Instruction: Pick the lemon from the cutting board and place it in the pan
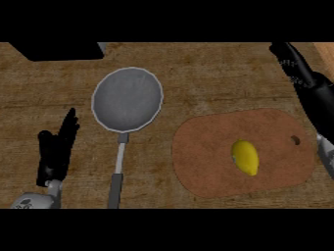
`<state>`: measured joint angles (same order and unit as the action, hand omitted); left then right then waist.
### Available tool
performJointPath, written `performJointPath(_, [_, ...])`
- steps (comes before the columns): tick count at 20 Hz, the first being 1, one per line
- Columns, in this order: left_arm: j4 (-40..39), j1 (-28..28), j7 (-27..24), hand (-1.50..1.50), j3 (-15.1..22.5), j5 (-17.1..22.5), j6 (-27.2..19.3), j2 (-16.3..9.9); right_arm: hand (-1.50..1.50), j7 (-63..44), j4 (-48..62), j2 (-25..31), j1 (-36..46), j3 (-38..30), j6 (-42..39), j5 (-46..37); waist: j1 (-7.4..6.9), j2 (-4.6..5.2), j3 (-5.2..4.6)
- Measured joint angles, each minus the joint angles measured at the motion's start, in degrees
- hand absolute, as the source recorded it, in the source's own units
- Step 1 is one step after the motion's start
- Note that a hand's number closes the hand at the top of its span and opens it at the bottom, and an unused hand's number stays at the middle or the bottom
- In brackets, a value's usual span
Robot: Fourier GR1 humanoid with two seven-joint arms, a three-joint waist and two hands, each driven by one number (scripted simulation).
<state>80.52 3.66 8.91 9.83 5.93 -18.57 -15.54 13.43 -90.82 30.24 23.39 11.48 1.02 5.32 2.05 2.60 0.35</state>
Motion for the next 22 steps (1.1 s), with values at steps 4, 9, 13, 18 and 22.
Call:
performJointPath(4, [-1.3, 1.6, 2.2, 0.0, -1.8, -1.3, 1.0, -3.7, -1.5, -1.7, -0.1, -3.2, -1.9, 0.5, -3.1, 5.0, -1.34, -1.58, -0.19])
performJointPath(9, [-2.5, 1.1, 3.6, 0.0, -4.0, -2.3, 0.9, -7.7, 1.5, -2.4, 0.8, -0.9, -2.8, -2.0, -1.6, 3.8, 0.16, -2.73, -0.44])
performJointPath(13, [-3.3, 0.2, 4.2, 0.0, -6.1, -1.4, 2.1, -10.3, -1.5, -1.6, 3.2, -8.3, -10.6, -7.9, 7.7, 8.0, 0.66, -2.7, -0.2])
performJointPath(18, [-5.3, 1.3, 3.6, 0.0, -8.3, -0.6, 6.0, -12.2, -1.5, 5.0, -3.1, -11.1, -22.6, -8.5, 7.3, 8.5, -0.63, -2.71, -0.28])
performJointPath(22, [-5.6, 1.7, 3.8, 0.0, -9.5, -0.4, 7.6, -12.8, -1.5, 2.7, -10.7, -6.8, -28.2, -8.4, 5.6, 5.7, -1.07, -2.75, -0.35])
